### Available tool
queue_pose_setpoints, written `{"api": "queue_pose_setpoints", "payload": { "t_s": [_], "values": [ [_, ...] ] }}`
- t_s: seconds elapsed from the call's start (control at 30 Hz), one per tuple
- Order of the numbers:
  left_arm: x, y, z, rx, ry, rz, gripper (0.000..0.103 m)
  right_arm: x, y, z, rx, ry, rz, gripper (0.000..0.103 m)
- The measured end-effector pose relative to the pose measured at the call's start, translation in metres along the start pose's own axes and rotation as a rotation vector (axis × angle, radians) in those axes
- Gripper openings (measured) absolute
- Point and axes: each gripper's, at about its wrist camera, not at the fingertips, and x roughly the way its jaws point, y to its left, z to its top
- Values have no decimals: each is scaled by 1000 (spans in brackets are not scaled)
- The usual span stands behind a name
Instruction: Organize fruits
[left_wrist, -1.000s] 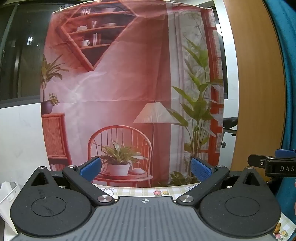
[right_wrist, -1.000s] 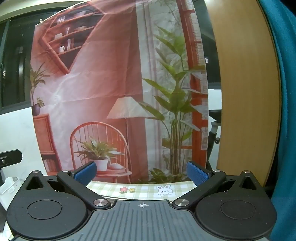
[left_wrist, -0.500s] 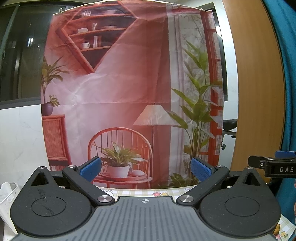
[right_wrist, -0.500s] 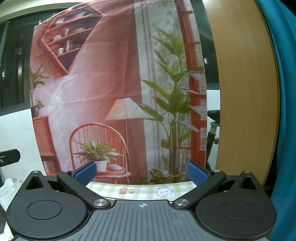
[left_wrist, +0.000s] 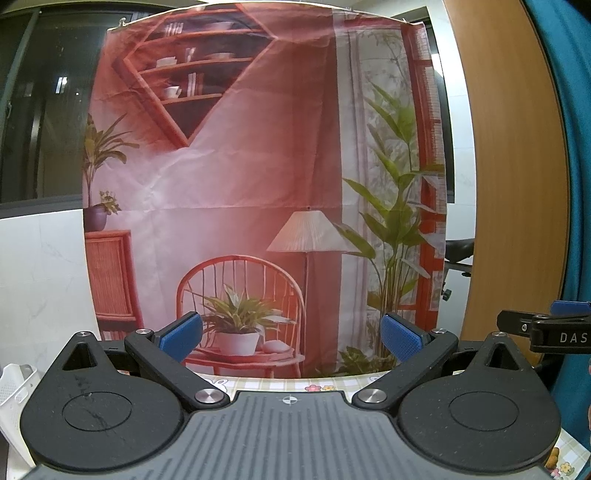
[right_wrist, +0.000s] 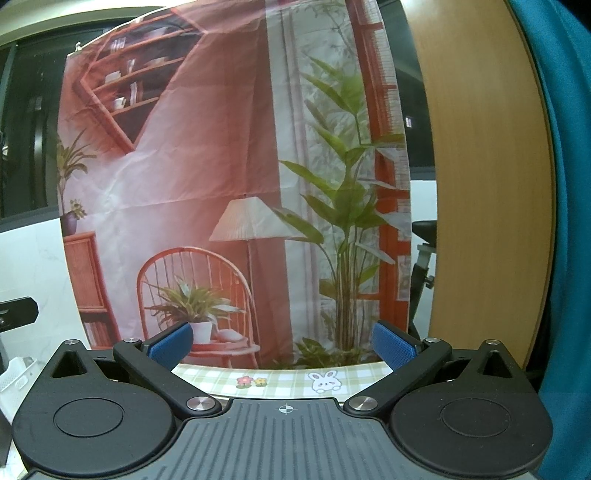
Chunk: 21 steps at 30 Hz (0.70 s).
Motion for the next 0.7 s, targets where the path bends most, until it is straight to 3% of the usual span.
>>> {"api": "queue_pose_setpoints", "payload": {
  "t_s": [0.7],
  "values": [
    [0, -1, 0, -2, 1, -2, 103, -7, -12, 9, 5, -5, 0, 103]
  ]
}}
